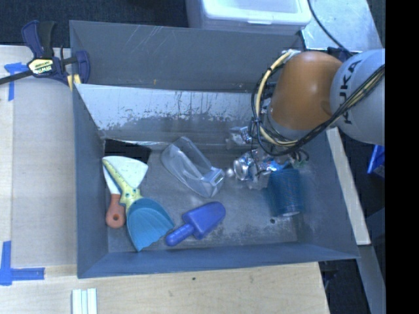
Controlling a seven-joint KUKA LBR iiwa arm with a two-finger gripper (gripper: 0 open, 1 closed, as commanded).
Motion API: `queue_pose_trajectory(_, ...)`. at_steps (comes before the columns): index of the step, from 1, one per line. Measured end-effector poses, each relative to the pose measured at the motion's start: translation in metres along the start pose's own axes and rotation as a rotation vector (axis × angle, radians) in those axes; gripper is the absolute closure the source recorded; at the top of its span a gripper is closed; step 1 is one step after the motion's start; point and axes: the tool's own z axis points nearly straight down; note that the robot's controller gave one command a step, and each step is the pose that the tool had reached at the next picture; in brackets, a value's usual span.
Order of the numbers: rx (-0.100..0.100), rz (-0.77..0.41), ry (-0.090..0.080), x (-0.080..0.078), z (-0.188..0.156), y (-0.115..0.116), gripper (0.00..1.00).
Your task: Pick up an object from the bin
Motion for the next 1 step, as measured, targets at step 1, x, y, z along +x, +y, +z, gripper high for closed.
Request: queue_pose_trajectory(1,-0.002,0.287,0.003,0.0162,-0.0161,0.0066,0.00)
